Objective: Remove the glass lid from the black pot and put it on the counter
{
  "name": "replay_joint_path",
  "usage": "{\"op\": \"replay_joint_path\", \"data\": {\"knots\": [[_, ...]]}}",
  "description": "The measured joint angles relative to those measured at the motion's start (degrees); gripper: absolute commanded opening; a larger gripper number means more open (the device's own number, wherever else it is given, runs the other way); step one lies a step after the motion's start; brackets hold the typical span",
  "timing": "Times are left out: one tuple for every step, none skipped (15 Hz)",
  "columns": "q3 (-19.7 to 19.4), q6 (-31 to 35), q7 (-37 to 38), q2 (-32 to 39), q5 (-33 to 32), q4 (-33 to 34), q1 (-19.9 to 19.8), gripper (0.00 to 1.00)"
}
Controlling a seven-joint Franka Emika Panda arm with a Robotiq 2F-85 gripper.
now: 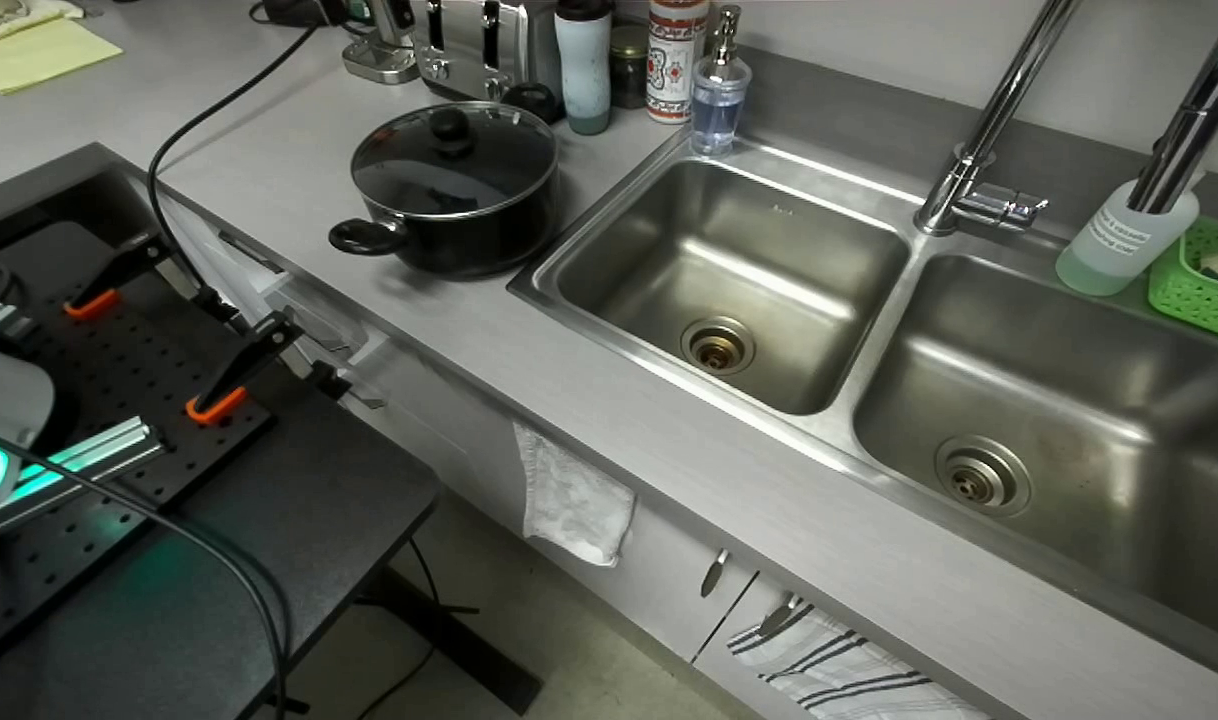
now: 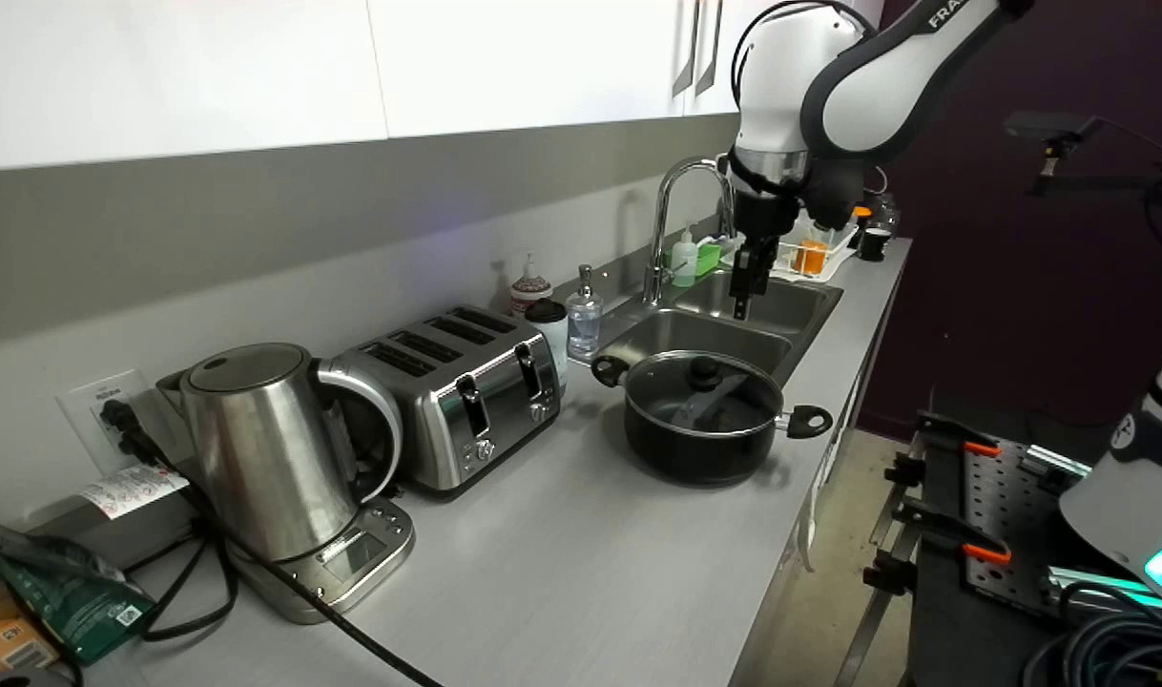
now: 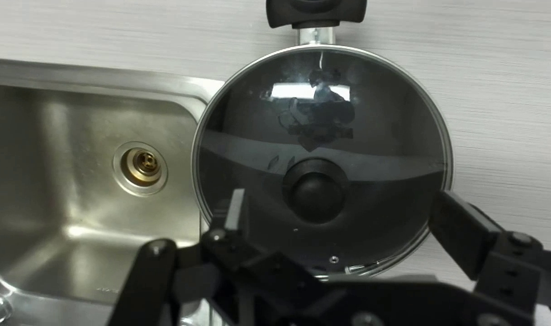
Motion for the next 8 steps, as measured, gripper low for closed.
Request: {"op": "replay_joint_path", "data": {"knots": [[-0.4,1.3,-0.84,1.08,-1.07,0.18,-0.07,1.0],[-0.81,2.85,-1.86,2.07,-2.07,0.2,-0.17,1.0],[-1.27,4.57,-3.09,3.03,-2.98,0.18,-0.23,1.0],[-1.75,6.34,-4.52,3.97,-3.66,0.11,-0.27,1.0],[-2.18,8.13,-5.8,4.91,-4.15,0.03,-0.34,1.0],[-2.59,9.81,-7.13,5.84,-4.39,-0.06,-0.43,1.0],[-2.99,11.25,-8.54,6.79,-4.41,-0.13,-0.49,1.0],[-3.3,12.42,-9.8,7.71,-4.41,-0.13,-0.56,1.0]]}}
